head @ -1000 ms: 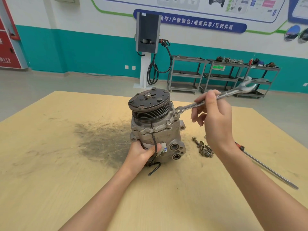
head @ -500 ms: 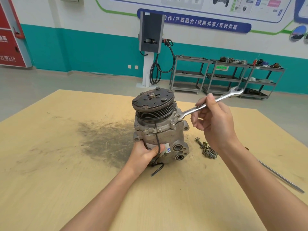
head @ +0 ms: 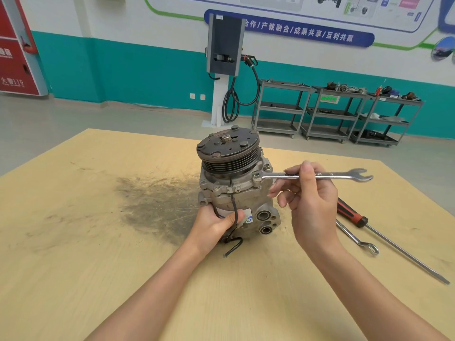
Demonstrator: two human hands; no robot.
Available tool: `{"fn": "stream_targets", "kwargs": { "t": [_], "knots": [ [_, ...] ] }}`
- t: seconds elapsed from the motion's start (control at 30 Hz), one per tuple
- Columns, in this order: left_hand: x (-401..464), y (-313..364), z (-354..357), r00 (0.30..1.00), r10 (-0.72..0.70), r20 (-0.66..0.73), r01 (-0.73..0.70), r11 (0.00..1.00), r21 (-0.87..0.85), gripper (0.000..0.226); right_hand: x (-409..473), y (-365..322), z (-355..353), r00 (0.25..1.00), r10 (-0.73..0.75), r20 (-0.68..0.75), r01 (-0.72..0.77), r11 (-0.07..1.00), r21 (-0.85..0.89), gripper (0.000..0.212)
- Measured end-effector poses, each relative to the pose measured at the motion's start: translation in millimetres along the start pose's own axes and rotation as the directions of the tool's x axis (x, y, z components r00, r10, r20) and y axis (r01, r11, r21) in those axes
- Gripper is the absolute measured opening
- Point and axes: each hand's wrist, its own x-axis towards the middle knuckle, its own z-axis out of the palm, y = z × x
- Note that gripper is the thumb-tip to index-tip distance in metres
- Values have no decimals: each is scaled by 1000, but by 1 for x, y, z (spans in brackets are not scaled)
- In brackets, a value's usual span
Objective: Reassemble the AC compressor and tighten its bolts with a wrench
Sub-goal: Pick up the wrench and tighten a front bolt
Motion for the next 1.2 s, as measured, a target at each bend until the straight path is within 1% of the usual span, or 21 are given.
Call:
{"fn": "stream_targets", "kwargs": {
  "t": [0.07, 0.17, 0.23, 0.3, 0.4, 0.47, 0.57, 0.63, 0.77, 0.83, 0.93, 1.03, 1.13, 1.2],
  "knots": [
    [0, 0, 0, 1000, 5, -5, -5, 1000, -2, 29, -7, 1, 3, 998, -57, -19, 56, 998, -40, 25],
    [0, 1, -1, 1000, 8, -2, -8, 1000, 5, 33, -13, 0, 6, 986, -166, -2, 163, 974, -155, 24],
    [-1, 1, 0, 1000, 3, 3, -3, 1000, 9, 30, -14, -1, 6, 983, -183, 4, 180, 964, -195, 24],
    [-1, 1, 0, 1000, 0, 3, 0, 1000, 7, 28, -14, -1, 6, 989, -149, -10, 145, 975, -170, 23],
    [0, 1, -1, 1000, -1, -4, 1, 1000, 0, 28, -13, 0, 5, 998, -56, -18, 55, 996, -69, 23],
    [0, 1, -1, 1000, 0, -1, 0, 1000, 0, 28, -12, -1, 3, 1000, -22, 10, 22, 999, -47, 24],
    [1, 0, 0, 1000, 3, -2, -3, 1000, -1, 28, -8, -5, 2, 999, -9, 51, 10, 999, -36, 25],
    [0, 0, -1, 1000, 8, -2, -8, 1000, -3, 28, -4, -6, 2, 999, 32, 36, -31, 999, -13, 28],
    [1, -1, -2, 1000, 10, 7, -10, 1000, -6, 26, 12, -5, 3, 979, 202, -38, -199, 978, 60, 38],
    [1, -2, -1, 1000, 16, 8, -16, 1000, -8, 26, 20, -5, 3, 963, 267, -38, -265, 963, 43, 40],
    [2, -3, -2, 1000, 17, 7, -17, 1000, -8, 28, 29, -5, -1, 944, 330, -12, -330, 943, -39, 39],
    [2, -3, -2, 1000, 6, 8, -6, 1000, 1, 22, 35, -7, -6, 925, 378, 32, -374, 923, -86, 38],
    [2, -3, -2, 1000, -9, 11, 8, 1000, 14, 15, 38, -9, -7, 926, 373, 57, -368, 926, -89, 37],
    [2, -3, -2, 1000, -9, 12, 9, 1000, 12, 16, 36, -8, -6, 942, 331, 54, -326, 941, -88, 36]
  ]
}}
